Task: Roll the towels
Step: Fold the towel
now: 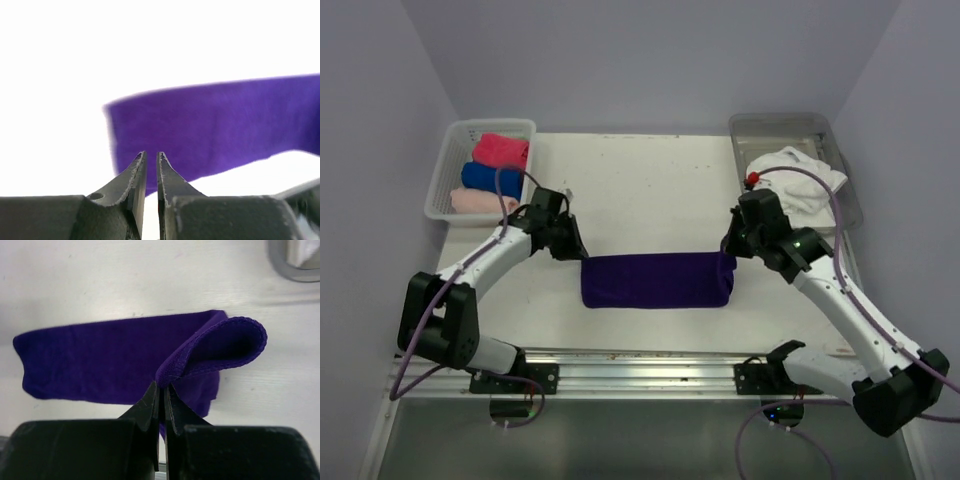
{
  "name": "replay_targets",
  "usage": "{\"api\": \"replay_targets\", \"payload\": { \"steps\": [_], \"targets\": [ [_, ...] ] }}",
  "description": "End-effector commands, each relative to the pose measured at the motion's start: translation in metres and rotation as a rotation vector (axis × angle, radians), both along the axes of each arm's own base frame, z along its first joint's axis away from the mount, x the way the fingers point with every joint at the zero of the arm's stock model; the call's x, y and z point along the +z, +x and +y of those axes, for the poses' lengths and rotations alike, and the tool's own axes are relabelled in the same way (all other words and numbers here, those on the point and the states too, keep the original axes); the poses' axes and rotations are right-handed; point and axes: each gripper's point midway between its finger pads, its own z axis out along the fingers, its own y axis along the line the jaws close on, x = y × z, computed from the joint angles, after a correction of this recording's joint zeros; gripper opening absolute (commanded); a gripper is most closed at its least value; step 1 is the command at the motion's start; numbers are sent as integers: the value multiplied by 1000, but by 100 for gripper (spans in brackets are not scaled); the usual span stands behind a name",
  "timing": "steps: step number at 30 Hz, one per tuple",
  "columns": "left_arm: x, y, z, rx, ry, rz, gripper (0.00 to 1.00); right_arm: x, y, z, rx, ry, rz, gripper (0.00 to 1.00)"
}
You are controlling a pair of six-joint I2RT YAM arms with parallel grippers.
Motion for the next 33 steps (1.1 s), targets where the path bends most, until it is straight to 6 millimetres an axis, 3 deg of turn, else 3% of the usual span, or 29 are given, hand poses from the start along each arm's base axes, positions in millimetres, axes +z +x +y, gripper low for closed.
{"api": "replay_targets", "payload": {
  "steps": [1,5,7,8,9,12,13,15,16,17,20,29,30,31,33],
  "targets": [
    [-7,-9,36,16,90,20,17,11,7,50,88,37,-37,0],
    [-35,-24,56,72,110,83,16,15,3,111,219,30,-51,0],
    [-41,-32,52,66,82,106,15,4,-4,148,304,17,-29,0],
    [-44,-31,51,69,77,106,15,12,-5,165,333,33,-42,0],
    [-46,-33,52,72,81,114,15,-5,-11,186,383,3,-10,0],
    [-53,-36,52,76,81,139,15,-6,-9,223,438,5,-8,0],
    [-54,-37,50,75,69,145,15,-28,-10,236,459,-26,31,0],
    [-58,-38,50,83,68,154,14,-28,-11,260,498,-12,27,0],
    [-58,-39,48,82,60,158,14,-50,-10,268,506,-48,63,0],
    [-59,-39,47,83,54,156,14,-48,-8,277,515,-40,60,0],
    [-62,-41,46,90,47,166,14,-69,-12,297,551,-58,105,0],
    [-63,-42,44,96,31,170,14,-96,-18,327,603,-44,159,0],
    [-62,-41,44,96,30,167,14,-95,-19,331,613,-33,162,8],
    [-62,-41,45,99,37,167,14,-90,-20,337,626,-12,159,25],
    [-57,-38,47,102,49,158,14,-76,-24,350,668,53,151,40]
  ]
}}
